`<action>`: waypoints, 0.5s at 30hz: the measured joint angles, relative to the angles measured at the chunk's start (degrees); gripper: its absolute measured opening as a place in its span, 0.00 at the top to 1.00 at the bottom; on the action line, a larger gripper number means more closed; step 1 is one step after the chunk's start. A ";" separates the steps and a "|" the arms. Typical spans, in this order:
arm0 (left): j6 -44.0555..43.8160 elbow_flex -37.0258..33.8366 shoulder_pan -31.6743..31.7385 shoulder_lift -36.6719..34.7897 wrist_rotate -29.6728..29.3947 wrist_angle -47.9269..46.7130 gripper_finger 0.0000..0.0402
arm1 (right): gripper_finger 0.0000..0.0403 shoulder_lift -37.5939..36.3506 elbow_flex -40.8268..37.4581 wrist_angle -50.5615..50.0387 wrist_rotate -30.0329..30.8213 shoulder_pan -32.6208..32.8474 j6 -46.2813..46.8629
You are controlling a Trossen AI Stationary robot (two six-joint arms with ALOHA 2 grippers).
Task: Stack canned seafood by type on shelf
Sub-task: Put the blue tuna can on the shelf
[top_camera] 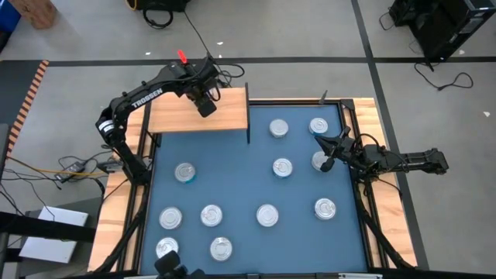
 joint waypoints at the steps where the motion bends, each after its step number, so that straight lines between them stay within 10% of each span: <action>1: 0.01 0.00 0.02 0.00 0.00 0.14 0.76 | 0.93 0.00 -0.01 0.02 -0.01 0.00 0.00; 5: 1.51 0.00 0.14 0.00 1.74 0.23 0.97 | 0.93 -0.02 0.01 0.02 -0.01 0.00 0.00; 15: 2.08 0.00 3.24 0.00 6.22 5.07 0.99 | 0.93 -0.01 0.01 0.02 -0.01 -0.02 0.00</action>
